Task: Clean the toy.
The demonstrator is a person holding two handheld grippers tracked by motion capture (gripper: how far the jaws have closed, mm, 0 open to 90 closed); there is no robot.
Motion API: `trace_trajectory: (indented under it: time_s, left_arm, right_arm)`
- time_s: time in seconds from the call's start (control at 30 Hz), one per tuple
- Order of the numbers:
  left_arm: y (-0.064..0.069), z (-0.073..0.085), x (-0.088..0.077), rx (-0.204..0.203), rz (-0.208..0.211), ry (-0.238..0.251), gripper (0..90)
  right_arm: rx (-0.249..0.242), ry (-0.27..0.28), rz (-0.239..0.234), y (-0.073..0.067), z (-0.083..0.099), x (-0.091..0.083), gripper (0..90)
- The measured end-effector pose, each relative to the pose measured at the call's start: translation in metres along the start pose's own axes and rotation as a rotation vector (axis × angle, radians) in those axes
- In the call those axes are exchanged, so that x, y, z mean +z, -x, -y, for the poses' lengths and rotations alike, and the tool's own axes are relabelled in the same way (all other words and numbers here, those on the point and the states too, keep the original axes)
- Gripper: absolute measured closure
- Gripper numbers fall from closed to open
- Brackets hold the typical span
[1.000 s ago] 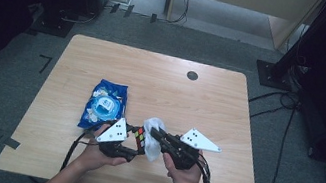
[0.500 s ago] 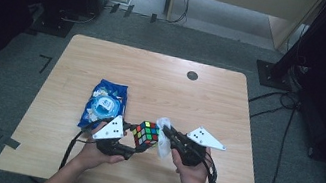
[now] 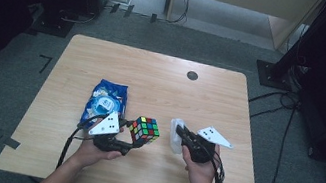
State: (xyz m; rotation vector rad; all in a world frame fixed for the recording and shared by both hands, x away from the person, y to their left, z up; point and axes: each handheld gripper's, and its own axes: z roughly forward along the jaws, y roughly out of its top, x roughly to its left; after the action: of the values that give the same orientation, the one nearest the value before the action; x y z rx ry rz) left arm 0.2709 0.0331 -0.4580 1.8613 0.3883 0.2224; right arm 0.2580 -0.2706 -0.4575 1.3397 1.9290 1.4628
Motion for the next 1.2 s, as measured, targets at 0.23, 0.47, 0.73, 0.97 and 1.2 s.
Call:
trace_trajectory:
  time_s: [0.23, 0.47, 0.73, 0.97, 1.2]
  left_arm:
    - [-0.001, 0.001, 0.0, 0.0, -0.011, -0.002, 34.5]
    - [0.003, 0.004, 0.006, 0.021, -0.064, -0.026, 34.5]
    - [0.01, 0.005, 0.013, 0.018, -0.112, -0.014, 34.4]
    - [0.02, 0.003, 0.018, 0.03, -0.106, 0.009, 34.5]
    - [0.031, 0.004, 0.024, 0.042, -0.134, 0.039, 34.4]
  right_arm:
    - [0.108, 0.038, -0.042, 0.001, -0.007, -0.006, 40.3]
    - [0.177, 0.052, -0.192, -0.026, -0.017, -0.01, 26.4]
    - [0.183, 0.006, -0.22, -0.067, -0.016, 0.0, 14.8]
    - [0.206, -0.02, -0.163, -0.069, -0.009, 0.009, 18.6]
    - [0.234, -0.02, -0.16, -0.072, -0.005, 0.012, 27.6]
